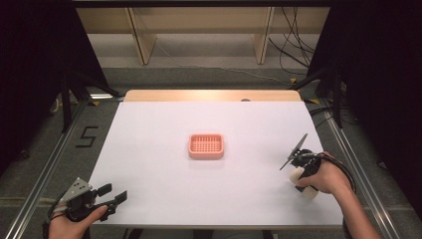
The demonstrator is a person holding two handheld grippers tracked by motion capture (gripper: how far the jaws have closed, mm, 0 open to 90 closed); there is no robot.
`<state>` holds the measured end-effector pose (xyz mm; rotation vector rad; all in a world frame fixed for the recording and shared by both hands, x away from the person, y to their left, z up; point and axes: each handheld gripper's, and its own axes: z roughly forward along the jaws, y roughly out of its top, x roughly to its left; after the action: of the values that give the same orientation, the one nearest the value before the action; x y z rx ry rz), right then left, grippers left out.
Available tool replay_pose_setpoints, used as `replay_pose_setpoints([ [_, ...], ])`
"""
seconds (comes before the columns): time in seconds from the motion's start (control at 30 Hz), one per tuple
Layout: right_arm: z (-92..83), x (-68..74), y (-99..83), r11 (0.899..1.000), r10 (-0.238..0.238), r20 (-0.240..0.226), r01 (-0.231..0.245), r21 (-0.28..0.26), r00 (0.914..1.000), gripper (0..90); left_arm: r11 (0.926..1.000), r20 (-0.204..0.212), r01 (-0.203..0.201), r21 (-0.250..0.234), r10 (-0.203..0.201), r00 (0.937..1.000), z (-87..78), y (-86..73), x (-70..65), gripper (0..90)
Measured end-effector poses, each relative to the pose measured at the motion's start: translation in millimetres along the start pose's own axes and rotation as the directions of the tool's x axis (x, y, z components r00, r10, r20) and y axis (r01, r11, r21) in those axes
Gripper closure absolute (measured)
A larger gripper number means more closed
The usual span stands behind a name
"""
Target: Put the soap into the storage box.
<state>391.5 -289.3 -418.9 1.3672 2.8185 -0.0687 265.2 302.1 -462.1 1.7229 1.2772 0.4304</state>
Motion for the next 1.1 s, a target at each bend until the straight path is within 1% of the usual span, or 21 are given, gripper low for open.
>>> replay_pose_setpoints([
  [0.03,-0.4,0.3,0.5,1.0,0.004,0.004,-0.004,0.001,1.0,50.3,1.0,-0.002,-0.001,0.003,0.001,1.0,-0.2,0.1,-0.1,30.3],
  [0.07,-0.3,-2.3,0.9,0.999,-0.033,-0.002,0.033,-0.01,0.9995,50.3,1.0,0.004,0.0,-0.003,0.0,1.0,0.4,-0.1,0.2,30.3],
  [0.17,-2.0,-1.6,2.2,0.998,-0.048,0.017,0.048,-0.027,0.9987,50.3,1.0,0.005,0.0,-0.004,0.0,1.0,0.3,-0.1,0.2,30.3],
  [0.27,-7.2,-1.1,4.6,0.999,-0.044,0.012,0.045,-0.027,0.9989,50.3,1.0,-0.004,-0.003,0.003,0.003,1.0,-0.6,0.1,0.4,30.4],
  [0.3,-9.5,1.1,5.8,1.0,-0.02,0.01,0.02,-0.021,0.9998,50.3,1.0,-0.004,-0.004,0.003,0.004,1.0,-0.7,0.1,0.5,30.4],
  [0.37,-11.6,1.2,7.5,0.999,-0.042,0.008,0.043,-0.025,0.9991,50.3,1.0,-0.004,-0.004,0.002,0.004,1.0,-0.8,0.1,0.5,30.4],
  [0.43,-10.5,-3.6,8.6,0.99,-0.124,0.029,0.125,-0.058,0.9919,50.3,1.0,-0.004,-0.005,0.001,0.005,1.0,-0.8,0.1,0.7,30.4],
  [0.47,-12.3,-1.3,9.5,0.994,-0.102,0.035,0.104,-0.042,0.9942,50.3,1.0,-0.005,-0.004,0.002,0.004,1.0,-0.7,0.1,0.7,30.4],
  [0.5,-12.4,-1.7,11.0,0.991,-0.124,0.032,0.126,-0.056,0.9918,50.3,1.0,-0.004,-0.004,0.002,0.004,1.0,-0.7,0.1,0.7,30.4],
  [0.53,-13.2,0.0,11.5,0.992,-0.115,0.027,0.117,-0.055,0.993,50.3,1.0,-0.005,-0.004,0.003,0.004,1.0,-0.7,0.0,0.7,30.4],
  [0.67,-15.1,1.4,15.6,0.98,-0.189,0.047,0.192,-0.056,0.9809,50.3,1.0,-0.005,-0.004,0.002,0.004,1.0,-0.8,-0.1,0.8,30.4],
  [0.73,-15.1,-0.8,17.9,0.967,-0.245,0.059,0.248,-0.06,0.9679,50.3,1.0,-0.005,-0.003,0.001,0.003,1.0,-1.0,-0.1,0.9,30.4],
  [0.77,-17.0,1.1,18.7,0.972,-0.23,0.061,0.232,-0.046,0.9714,50.3,1.0,-0.006,-0.003,0.001,0.003,1.0,-1.1,-0.1,0.9,30.4],
  [0.8,-17.4,0.3,19.7,0.967,-0.247,0.061,0.251,-0.051,0.967,50.3,1.0,-0.006,-0.002,0.001,0.002,1.0,-1.1,-0.2,0.9,30.4],
  [0.87,-18.6,0.9,21.7,0.968,-0.24,0.053,0.243,-0.058,0.9692,50.3,1.0,-0.007,-0.002,0.001,0.002,1.0,-1.2,-0.2,0.9,30.4],
  [0.9,-18.5,-0.6,22.6,0.963,-0.258,0.059,0.262,-0.063,0.9642,50.3,1.0,-0.005,-0.002,0.002,0.002,1.0,-1.3,-0.2,1.0,30.4],
  [0.93,-18.1,-1.5,23.0,0.961,-0.26,0.056,0.264,-0.08,0.9639,50.3,1.0,-0.006,-0.002,0.002,0.002,1.0,-1.3,-0.3,1.0,30.4],
  [1.0,-18.8,0.4,24.6,0.966,-0.244,0.037,0.247,-0.078,0.969,50.3,1.0,0.008,-0.001,-0.007,0.001,1.0,-0.6,-0.7,1.7,30.4],
  [1.03,-19.5,-3.1,26.2,0.957,-0.278,0.047,0.281,-0.074,0.9594,50.3,1.0,0.002,-0.001,-0.005,0.001,1.0,-1.1,-0.5,1.5,30.4],
  [1.07,-19.2,-1.2,26.4,0.963,-0.254,0.043,0.257,-0.084,0.9662,50.3,1.0,0.002,-0.002,-0.005,0.002,1.0,-1.2,-0.5,1.6,30.4],
  [1.1,-19.2,-1.9,27.7,0.96,-0.265,0.043,0.267,-0.085,0.9634,50.3,1.0,0.002,-0.001,-0.005,0.001,1.0,-1.3,-0.6,1.7,30.4],
])
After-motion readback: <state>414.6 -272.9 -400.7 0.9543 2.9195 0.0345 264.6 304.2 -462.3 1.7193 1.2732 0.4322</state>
